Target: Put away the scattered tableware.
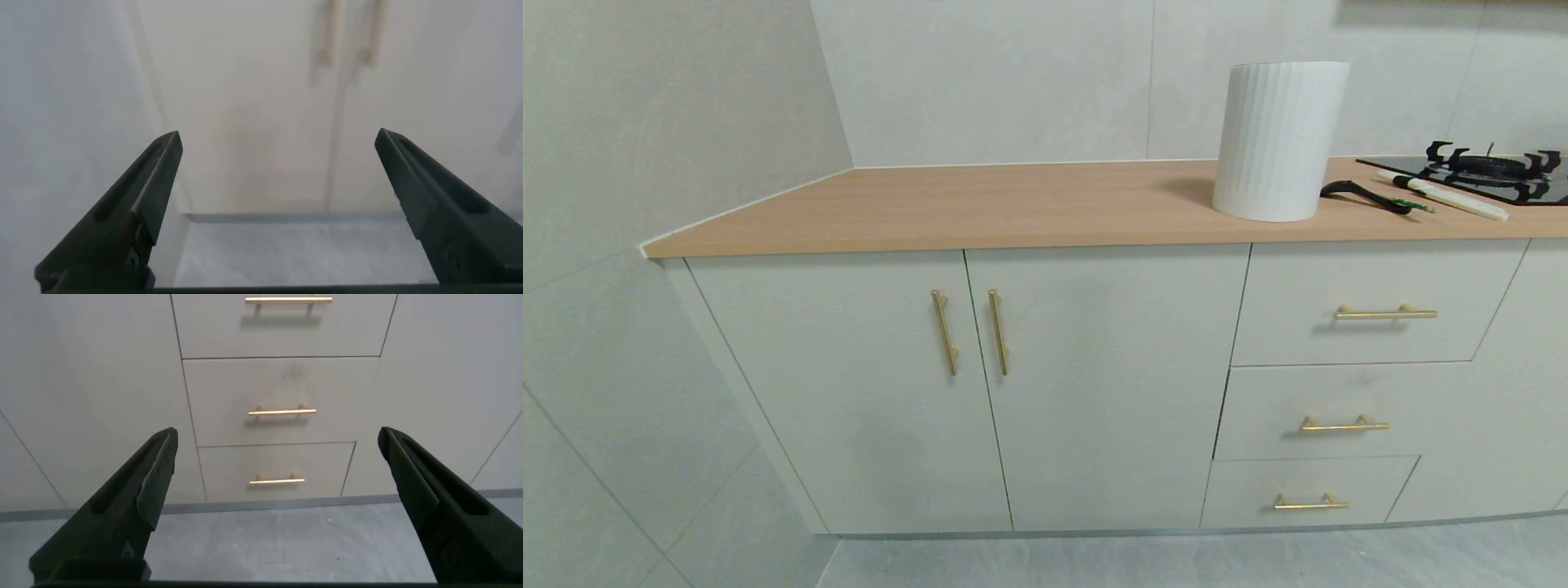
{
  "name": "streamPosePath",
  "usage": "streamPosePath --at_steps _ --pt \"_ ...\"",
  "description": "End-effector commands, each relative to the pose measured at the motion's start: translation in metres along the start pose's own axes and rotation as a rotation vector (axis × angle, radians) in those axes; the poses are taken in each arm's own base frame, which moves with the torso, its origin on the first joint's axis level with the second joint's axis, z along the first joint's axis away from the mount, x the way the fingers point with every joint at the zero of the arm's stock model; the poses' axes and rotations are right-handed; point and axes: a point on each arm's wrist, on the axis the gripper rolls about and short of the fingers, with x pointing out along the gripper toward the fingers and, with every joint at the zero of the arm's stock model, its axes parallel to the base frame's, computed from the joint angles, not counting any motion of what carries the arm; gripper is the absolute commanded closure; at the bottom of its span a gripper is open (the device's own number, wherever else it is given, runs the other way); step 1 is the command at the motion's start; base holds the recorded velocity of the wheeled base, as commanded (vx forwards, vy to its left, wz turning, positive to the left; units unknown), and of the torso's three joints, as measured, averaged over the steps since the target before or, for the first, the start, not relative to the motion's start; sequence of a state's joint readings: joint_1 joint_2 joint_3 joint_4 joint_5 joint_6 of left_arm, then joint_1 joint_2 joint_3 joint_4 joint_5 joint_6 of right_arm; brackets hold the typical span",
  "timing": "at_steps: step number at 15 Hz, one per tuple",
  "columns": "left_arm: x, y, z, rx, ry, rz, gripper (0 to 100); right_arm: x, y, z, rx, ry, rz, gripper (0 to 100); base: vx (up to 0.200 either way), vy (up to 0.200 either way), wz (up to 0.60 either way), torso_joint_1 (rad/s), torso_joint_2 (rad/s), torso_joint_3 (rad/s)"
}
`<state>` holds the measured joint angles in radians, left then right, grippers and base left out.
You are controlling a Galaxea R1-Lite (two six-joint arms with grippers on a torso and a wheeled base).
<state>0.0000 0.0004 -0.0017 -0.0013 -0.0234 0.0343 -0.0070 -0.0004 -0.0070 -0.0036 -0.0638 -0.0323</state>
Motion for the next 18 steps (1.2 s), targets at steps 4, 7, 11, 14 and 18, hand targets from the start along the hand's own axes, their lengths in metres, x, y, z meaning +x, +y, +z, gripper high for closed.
streamPosePath --at_steps 4,7,11,14,18 --pt "0.0000 -0.0002 -0.0005 -0.025 0.004 -0.007 0 0.0007 0.0003 -0.0023 0.019 0.012 0.008 0 0.000 0.000 0.00 0.000 0.00 0.000" --pt "0.0000 -0.0002 -0.0005 -0.025 0.004 -0.009 0 0.0008 0.0003 -0.0022 0.018 0.014 0.008 0 0.000 0.000 0.00 0.000 0.00 0.000" --pt "0.0000 -0.0002 -0.0005 -0.024 0.004 -0.007 0 0.0007 0.0004 -0.0023 0.018 0.012 0.016 0 0.000 0.000 0.00 0.000 0.00 0.000" --pt "0.0000 0.0000 -0.0003 -0.025 0.003 0.000 0 0.0008 0.0005 -0.0022 0.016 0.014 0.022 0 0.000 0.000 0.00 0.000 0.00 0.000" --pt "0.0000 0.0000 -0.0005 -0.025 0.004 -0.001 0 0.0007 0.0006 -0.0023 0.018 0.012 0.025 0 0.000 0.000 0.00 0.000 0.00 0.000"
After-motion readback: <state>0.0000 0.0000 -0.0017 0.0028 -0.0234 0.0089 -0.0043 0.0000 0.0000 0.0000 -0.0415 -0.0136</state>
